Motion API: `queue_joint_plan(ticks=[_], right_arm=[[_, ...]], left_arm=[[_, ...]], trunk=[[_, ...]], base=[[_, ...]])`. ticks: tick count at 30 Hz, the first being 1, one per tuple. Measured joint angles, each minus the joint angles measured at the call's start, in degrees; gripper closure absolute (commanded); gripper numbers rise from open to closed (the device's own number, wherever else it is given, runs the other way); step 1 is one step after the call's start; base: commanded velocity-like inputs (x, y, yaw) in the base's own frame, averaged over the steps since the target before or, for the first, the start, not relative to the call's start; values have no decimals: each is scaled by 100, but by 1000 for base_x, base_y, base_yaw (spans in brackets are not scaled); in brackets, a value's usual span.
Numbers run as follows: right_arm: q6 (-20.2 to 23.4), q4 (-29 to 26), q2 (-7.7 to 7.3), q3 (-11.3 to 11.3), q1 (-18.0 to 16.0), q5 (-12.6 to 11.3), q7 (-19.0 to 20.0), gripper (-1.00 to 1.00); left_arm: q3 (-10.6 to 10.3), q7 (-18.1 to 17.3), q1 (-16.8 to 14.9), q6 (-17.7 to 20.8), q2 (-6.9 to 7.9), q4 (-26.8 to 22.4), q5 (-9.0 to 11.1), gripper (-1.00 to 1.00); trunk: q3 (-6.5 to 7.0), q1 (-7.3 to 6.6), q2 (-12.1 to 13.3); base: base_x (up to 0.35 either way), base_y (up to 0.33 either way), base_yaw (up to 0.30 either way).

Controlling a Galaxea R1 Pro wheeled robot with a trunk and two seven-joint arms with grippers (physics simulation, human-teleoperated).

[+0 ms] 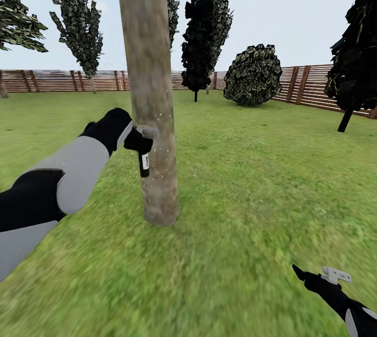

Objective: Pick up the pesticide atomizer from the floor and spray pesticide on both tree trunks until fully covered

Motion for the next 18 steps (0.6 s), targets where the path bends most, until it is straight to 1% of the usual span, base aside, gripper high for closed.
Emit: queue_joint_plan(ticks=[2,3,6,7,9,11,12,14,18], right_arm=[[0,0,0,-1,0,0,0,-100],[0,1,0,-1,0,0,0,-100],[0,2,0,-1,0,0,0,-100],[0,1,0,-1,0,0,0,-100],[0,1,0,-1,0,0,0,-100],[0,1,0,-1,0,0,0,-100],[0,1,0,0,0,1,-3,-100],[0,0,0,-1,0,0,-7,-100],[0,1,0,-1,0,0,-9,-100]], left_arm=[[-21,0,1,-12,-1,449,-20,100],[-22,0,2,-17,-1,577,-27,100],[-25,4,20,-31,28,756,-45,100],[-33,15,31,-43,75,778,-74,100],[-29,24,37,-58,198,771,-110,100],[-12,134,39,-67,259,712,-114,100],[-10,363,38,-67,277,541,-135,100],[12,645,39,-52,279,333,-112,100],[25,801,18,-21,242,224,-89,100]], trunk=[[0,0,0],[1,-1,-1],[1,-1,-1],[1,-1,-1],[1,-1,-1],[1,-1,-1],[2,-2,-2],[2,-1,-1],[1,-1,-1]], base=[[0,0,0],[0,0,0],[0,0,0],[0,0,0],[0,0,0],[0,0,0],[0,0,0],[0,0,0],[0,0,0]])
